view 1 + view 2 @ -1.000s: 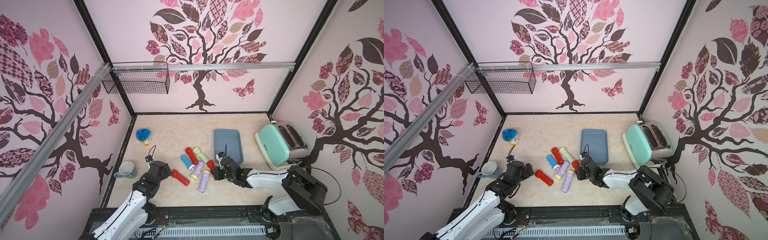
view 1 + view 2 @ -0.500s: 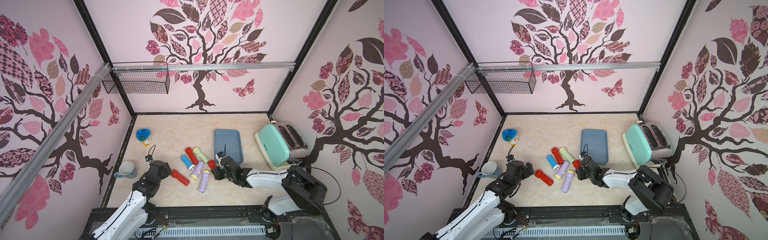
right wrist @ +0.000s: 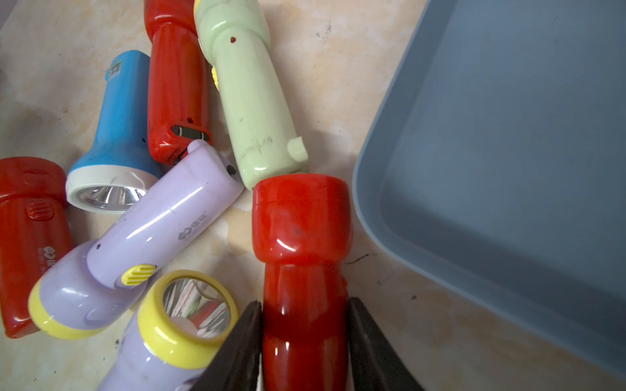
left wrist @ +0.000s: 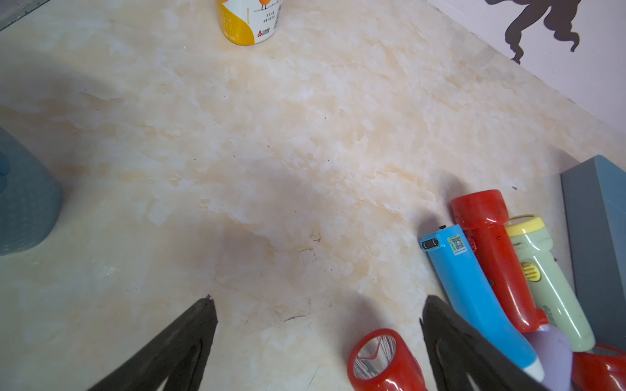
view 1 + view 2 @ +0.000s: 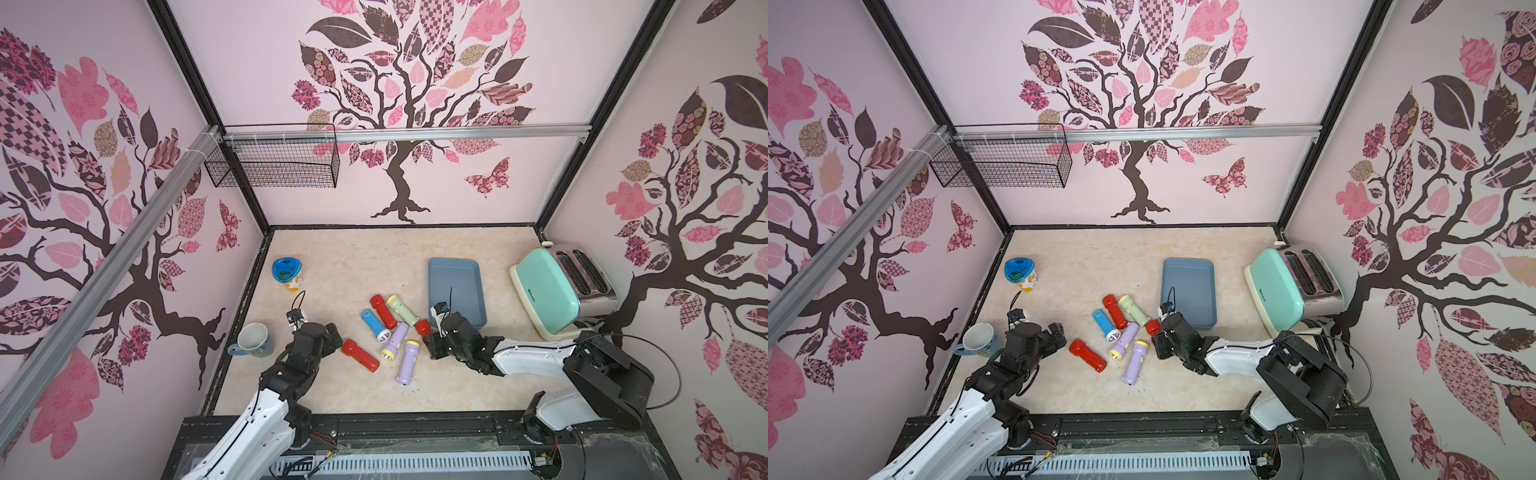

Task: Put the flashlights into the storage boxes
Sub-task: Pick up the flashlight from the center of the board, then place the flashlight at the storage box.

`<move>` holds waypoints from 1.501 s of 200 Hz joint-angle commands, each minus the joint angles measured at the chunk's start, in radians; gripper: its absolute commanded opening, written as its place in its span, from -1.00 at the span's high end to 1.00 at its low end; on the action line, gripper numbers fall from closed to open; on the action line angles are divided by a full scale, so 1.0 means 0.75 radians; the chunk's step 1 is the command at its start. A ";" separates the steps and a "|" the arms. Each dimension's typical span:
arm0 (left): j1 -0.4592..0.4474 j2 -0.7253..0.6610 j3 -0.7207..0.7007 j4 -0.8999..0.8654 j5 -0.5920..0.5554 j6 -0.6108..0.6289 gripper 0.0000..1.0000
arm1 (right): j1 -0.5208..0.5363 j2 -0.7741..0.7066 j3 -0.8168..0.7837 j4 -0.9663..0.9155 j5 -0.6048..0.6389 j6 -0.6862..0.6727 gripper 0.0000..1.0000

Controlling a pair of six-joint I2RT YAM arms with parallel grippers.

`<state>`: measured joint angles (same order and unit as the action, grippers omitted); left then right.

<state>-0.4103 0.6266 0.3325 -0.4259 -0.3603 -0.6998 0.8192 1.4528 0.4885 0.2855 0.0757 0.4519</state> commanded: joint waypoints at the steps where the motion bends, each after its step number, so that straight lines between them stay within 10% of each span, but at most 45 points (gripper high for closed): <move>1: 0.007 -0.039 -0.013 -0.004 -0.024 0.000 -0.95 | 0.008 -0.012 -0.014 -0.011 0.066 0.000 0.16; 56: 0.007 -0.043 -0.012 -0.003 -0.031 -0.006 -0.95 | 0.013 0.108 0.004 0.007 0.125 0.024 -0.09; 190: 0.008 0.071 0.019 0.014 -0.035 -0.017 -0.95 | 0.060 -0.382 0.105 -0.250 0.304 0.076 0.33; 300: 0.009 0.104 0.037 -0.019 -0.042 -0.031 -0.95 | -0.480 0.525 0.856 -0.287 0.087 0.143 0.35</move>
<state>-0.4080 0.7044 0.3325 -0.4297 -0.3801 -0.7116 0.4732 1.7126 1.0100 0.1379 0.1951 0.5407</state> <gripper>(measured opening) 0.977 0.408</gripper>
